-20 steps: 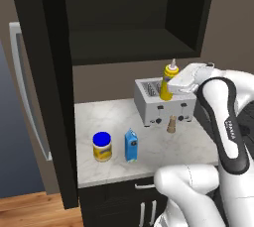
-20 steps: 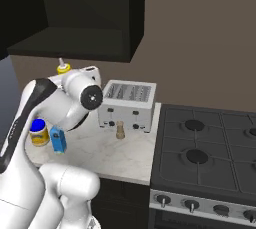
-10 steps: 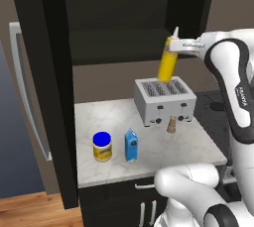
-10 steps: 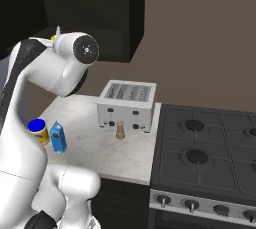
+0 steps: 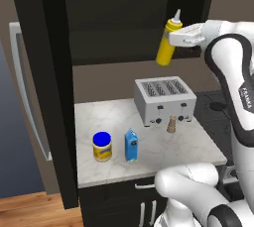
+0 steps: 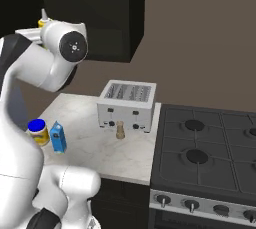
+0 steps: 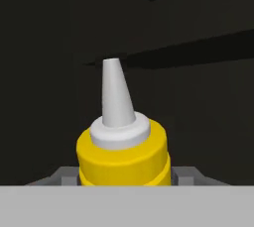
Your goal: There are various items on the counter. Only move the condiments/shakers into the cabinet.
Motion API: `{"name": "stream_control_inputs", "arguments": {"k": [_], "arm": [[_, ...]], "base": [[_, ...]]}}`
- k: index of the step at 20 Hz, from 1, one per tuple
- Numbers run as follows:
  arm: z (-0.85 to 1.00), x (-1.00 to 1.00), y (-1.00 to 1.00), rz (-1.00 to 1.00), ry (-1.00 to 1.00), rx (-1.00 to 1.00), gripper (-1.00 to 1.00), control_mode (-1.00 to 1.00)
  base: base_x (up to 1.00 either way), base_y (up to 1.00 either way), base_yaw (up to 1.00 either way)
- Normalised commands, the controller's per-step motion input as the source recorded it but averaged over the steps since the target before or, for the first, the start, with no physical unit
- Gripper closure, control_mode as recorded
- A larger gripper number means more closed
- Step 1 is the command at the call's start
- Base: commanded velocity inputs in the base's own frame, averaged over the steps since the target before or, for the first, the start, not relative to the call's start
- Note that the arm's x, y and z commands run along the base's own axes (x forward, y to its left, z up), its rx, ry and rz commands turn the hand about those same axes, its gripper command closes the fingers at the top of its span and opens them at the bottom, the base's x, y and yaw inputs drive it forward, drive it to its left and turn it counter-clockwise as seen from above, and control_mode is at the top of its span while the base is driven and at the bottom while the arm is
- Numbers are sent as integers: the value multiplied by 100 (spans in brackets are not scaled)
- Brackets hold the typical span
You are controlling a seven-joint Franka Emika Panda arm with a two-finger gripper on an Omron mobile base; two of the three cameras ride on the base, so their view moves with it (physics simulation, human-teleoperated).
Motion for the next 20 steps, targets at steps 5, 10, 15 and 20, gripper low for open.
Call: {"name": "stream_control_inputs", "arguments": {"k": [5,10,15,20], "arm": [[14,39,33,-9,-8,0,100,-100],[12,65,8,-13,5,0,100,-100],[11,69,0,-12,1,0,100,-100],[0,67,0,-8,1,0,100,-100]], "base": [[0,0,0],[0,0,0],[0,0,0],[0,0,0]]}}
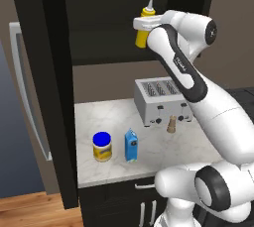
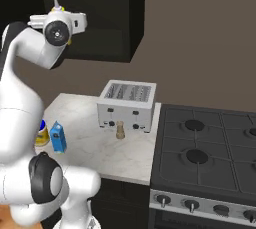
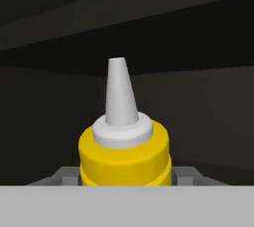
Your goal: There are various items on the counter. Only move the condiments/shakers into the cabinet.
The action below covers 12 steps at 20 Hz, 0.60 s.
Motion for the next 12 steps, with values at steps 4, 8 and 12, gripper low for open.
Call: {"name": "stream_control_inputs", "arguments": {"k": [4,8,12], "arm": [[0,52,0,-2,5,0,100,-100],[-6,34,-1,0,7,0,100,-100],[-20,11,-8,0,3,0,100,-100]], "base": [[0,0,0],[0,0,0],[0,0,0]]}}
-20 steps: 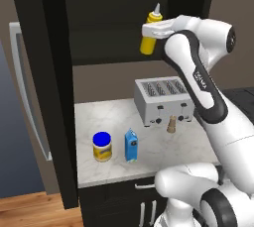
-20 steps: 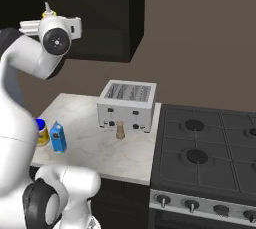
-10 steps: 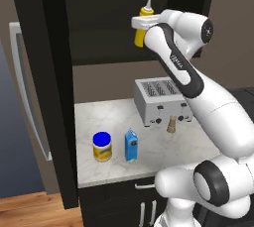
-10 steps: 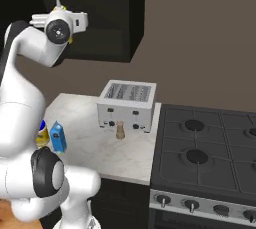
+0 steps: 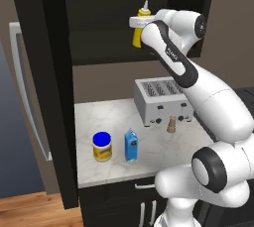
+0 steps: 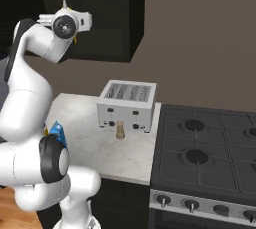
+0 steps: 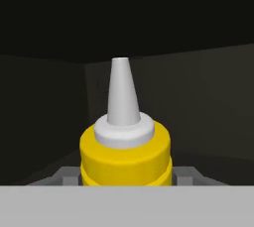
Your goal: There are various items on the counter. Only move the condiments/shakers into the cabinet.
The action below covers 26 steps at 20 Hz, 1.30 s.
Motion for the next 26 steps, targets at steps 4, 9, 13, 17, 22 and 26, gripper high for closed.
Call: {"name": "stream_control_inputs", "arguments": {"k": [4,9,13,17,22,26], "arm": [[-33,0,-4,0,0,0,100,-100],[-7,9,0,0,0,0,100,-100],[0,43,0,-2,0,0,100,-100],[0,60,0,-4,2,0,100,-100],[-13,56,0,-4,2,0,100,-100],[-21,37,0,-1,1,0,100,-100]], "base": [[0,0,0],[0,0,0],[0,0,0],[0,0,0],[0,0,0],[0,0,0]]}}
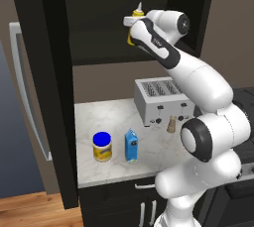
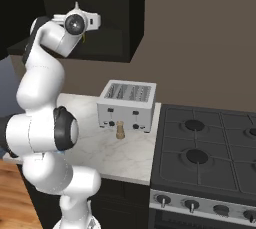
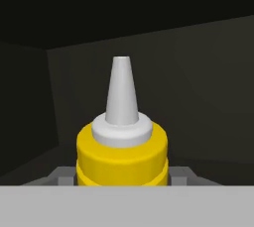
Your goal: There are various items on the counter. Only move the condiments/shakers into the cabinet.
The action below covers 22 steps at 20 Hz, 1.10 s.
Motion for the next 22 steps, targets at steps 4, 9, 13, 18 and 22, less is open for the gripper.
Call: {"name": "stream_control_inputs", "arguments": {"k": [4,9,13,18,22], "arm": [[-38,30,0,-1,6,-3,100,-100],[-35,8,0,0,5,-4,100,-100],[-2,0,0,0,0,-1,-100,-100],[0,0,0,0,0,0,-100,-100],[0,-12,0,0,0,0,-100,-100]], "base": [[0,0,0],[0,0,0],[0,0,0],[0,0,0],[0,0,0]]}}
